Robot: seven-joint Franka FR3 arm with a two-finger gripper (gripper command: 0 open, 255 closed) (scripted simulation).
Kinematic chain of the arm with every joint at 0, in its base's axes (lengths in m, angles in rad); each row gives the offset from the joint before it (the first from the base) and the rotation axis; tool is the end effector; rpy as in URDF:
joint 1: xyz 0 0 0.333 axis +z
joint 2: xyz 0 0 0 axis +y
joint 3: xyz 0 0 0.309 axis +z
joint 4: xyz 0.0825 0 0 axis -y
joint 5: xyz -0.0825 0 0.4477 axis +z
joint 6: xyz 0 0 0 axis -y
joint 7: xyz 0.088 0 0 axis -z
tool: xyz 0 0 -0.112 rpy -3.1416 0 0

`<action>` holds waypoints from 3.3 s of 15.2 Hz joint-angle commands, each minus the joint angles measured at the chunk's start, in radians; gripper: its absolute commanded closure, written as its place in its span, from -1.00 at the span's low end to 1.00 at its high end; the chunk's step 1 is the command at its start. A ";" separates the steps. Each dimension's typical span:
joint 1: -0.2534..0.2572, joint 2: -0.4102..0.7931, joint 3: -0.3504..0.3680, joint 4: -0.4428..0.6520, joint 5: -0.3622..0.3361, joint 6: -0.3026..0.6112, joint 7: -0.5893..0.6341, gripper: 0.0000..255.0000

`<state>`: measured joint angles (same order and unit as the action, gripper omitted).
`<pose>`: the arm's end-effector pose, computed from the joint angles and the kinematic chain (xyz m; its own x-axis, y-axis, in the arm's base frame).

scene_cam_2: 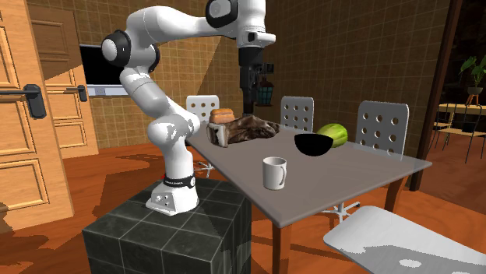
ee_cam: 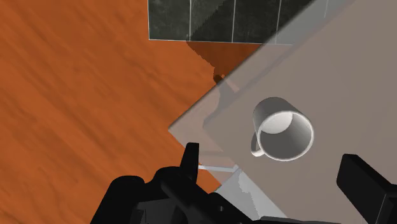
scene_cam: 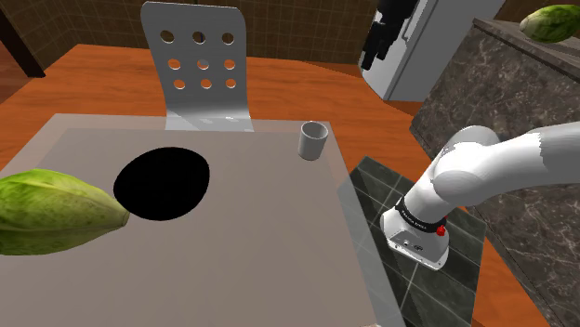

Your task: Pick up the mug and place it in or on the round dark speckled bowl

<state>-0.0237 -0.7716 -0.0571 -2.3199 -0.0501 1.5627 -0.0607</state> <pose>0.3774 -0.0405 0.5932 0.9999 -0.0049 0.0129 -0.0050 -0.9999 0.0111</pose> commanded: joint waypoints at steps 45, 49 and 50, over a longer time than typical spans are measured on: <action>0.095 0.381 0.221 -0.394 0.062 0.793 0.202 1.00; 0.097 0.350 0.217 -0.374 0.066 0.743 0.197 1.00; 0.098 0.340 0.216 -0.367 0.067 0.726 0.195 1.00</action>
<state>0.0735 -0.4228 0.1596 -2.6974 0.0157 2.3079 0.1355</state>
